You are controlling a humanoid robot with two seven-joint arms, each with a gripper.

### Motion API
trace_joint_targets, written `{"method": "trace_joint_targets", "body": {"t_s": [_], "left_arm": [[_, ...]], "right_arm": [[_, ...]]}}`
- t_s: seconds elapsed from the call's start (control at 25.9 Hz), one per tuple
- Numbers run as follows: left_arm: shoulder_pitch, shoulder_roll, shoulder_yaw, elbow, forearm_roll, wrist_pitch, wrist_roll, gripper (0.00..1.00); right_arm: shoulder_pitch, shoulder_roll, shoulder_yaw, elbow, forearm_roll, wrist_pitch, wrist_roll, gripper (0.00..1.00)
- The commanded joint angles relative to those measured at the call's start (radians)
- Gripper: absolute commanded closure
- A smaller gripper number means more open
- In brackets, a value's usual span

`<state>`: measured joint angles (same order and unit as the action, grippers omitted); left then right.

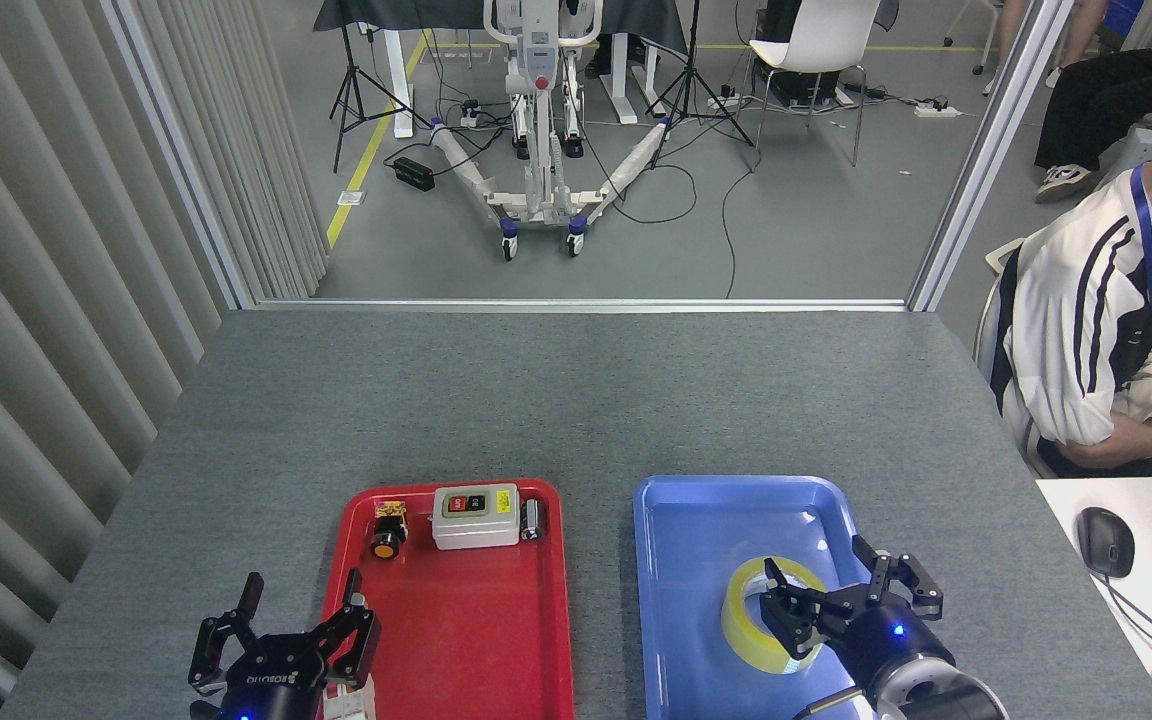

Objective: Place and move tape with both arms
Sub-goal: 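Lower the tape roll flat into the blue tray with the right gripper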

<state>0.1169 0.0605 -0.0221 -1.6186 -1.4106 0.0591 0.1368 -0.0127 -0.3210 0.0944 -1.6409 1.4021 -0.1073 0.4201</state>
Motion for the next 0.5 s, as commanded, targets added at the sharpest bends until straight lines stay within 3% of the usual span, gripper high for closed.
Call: {"method": "trace_joint_targets", "body": {"t_s": [0.0, 0.19, 0.31, 0.39, 0.46], "left_arm": [[-0.014, -0.001, 0.001, 0.0, -0.001, 0.002, 0.001, 0.0], [-0.013, 0.005, -0.001, -0.006, -0.002, -0.007, 0.003, 0.0], [-0.013, 0.005, -0.006, -0.014, -0.002, -0.045, 0.003, 0.0], [-0.013, 0.004, -0.006, -0.014, -0.002, -0.065, 0.003, 0.0], [-0.014, 0.004, -0.006, -0.014, -0.002, -0.077, 0.003, 0.0]], "right_arm": [[0.014, 0.017, -0.012, 0.0, -0.006, 0.003, -0.009, 0.0], [0.065, 0.137, -0.065, -0.007, -0.006, 0.003, -0.046, 0.0], [0.129, 0.188, -0.114, -0.004, -0.008, 0.011, -0.265, 0.0], [0.16, 0.191, -0.114, -0.004, -0.006, 0.005, -0.437, 0.0], [0.163, 0.191, -0.111, -0.004, 0.002, 0.006, -0.523, 0.0]]}}
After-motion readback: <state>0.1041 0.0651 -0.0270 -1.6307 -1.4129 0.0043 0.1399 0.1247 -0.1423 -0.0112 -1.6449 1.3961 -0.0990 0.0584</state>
